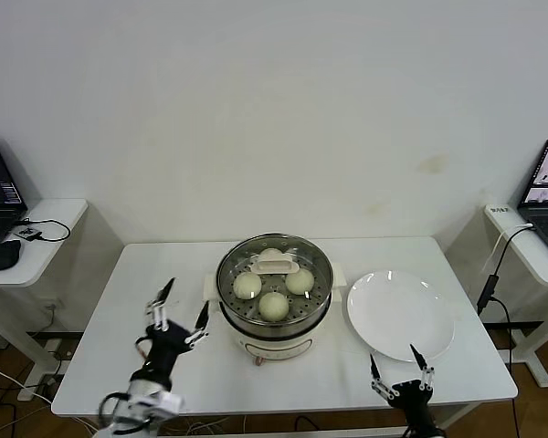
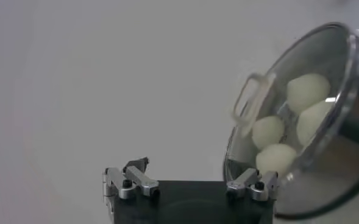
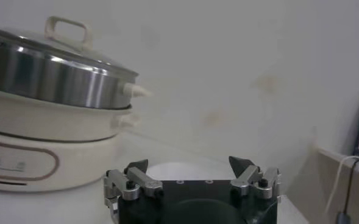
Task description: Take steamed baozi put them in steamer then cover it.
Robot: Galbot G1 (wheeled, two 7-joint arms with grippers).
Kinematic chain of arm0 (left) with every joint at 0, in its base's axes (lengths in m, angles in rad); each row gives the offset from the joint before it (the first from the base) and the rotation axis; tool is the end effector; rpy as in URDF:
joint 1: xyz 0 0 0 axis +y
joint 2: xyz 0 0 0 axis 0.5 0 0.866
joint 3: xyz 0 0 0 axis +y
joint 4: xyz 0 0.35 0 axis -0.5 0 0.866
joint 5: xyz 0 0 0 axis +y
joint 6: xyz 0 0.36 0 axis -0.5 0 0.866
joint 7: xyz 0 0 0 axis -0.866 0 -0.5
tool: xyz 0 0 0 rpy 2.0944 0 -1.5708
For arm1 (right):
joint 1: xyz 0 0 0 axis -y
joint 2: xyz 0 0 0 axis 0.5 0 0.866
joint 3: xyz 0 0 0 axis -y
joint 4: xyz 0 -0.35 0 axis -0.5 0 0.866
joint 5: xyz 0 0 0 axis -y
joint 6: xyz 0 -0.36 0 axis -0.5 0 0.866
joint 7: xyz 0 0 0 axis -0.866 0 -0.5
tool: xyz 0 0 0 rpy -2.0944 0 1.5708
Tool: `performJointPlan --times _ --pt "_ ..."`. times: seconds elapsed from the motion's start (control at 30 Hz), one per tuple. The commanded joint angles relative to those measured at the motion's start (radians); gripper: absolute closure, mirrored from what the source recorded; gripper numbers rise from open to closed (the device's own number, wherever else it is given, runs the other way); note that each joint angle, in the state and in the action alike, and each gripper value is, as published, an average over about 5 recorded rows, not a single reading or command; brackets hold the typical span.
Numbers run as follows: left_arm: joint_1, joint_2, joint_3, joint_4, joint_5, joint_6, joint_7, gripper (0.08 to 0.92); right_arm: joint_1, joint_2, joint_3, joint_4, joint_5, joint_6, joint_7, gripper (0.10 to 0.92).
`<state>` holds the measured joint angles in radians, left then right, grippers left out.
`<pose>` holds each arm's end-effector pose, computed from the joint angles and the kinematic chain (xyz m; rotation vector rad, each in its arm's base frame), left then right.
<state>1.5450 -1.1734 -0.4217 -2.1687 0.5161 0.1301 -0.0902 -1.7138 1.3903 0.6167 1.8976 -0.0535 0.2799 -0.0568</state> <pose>0.1896 0.0291 -0.2710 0.1964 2.8195 1.2117 0.1277 -0.0733 -0.3867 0.1616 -3.0544 0.3840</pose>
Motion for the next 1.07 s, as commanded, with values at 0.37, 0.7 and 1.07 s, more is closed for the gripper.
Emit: performJointPlan --times 0.37,0.7,1.07 --pt "0.249 -0.063 -0.176 0.118 -0.843 -0.248 -0.07 0.177 -0.104 -0.072 -0.028 0.111 0.142 -0.112 -0.029 0.202" --pt "0.265 -0.082 -0.17 0.124 -0.83 -0.252 -0.05 0.177 -0.104 -0.076 -0.028 0.112 0.165 -0.134 -0.032 0.202" --pt "0.279 -0.09 -0.153 0.14 -0.811 -0.264 -0.027 0.177 -0.103 -0.081 -0.037 0.112 0.168 -0.14 -0.026 0.203"
